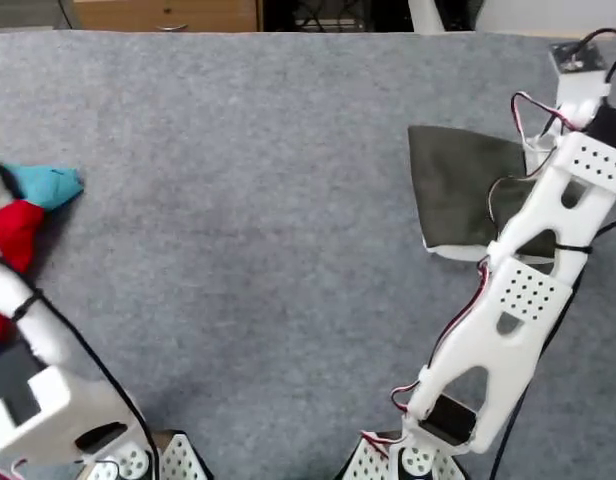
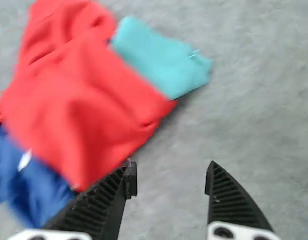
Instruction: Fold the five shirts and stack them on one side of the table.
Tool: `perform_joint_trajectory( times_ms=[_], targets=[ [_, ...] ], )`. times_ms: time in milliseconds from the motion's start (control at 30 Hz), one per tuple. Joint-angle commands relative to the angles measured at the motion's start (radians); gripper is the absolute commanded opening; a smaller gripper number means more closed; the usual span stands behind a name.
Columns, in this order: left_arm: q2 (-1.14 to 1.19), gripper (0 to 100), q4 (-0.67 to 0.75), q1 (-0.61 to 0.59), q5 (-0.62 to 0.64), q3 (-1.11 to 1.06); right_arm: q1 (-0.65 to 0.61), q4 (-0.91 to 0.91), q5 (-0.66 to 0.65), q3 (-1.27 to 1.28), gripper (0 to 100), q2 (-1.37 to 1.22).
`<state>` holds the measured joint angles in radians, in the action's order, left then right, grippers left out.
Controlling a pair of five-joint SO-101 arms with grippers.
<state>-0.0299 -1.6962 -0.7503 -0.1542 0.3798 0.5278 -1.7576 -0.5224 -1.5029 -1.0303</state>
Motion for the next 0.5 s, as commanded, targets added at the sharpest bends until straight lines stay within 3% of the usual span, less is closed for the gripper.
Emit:
perform_joint_trajectory(
  times_ms=[0,267,467],
  targets=[
    [-0.028,25,0.020,-0.122,-0.025,0.022,-0.008,-0.011,-0.009,-0.047,2.1,0.134],
    [0.046,24,0.265,-0.257,-0.025,-0.180,-0.034,-0.011,-0.009,0.013,2.1,0.375],
    [0.009,24,0.126,-0.360,-0.110,-0.216,-0.049,-0.011,-0.009,0.286,2.1,0.567]
  ],
)
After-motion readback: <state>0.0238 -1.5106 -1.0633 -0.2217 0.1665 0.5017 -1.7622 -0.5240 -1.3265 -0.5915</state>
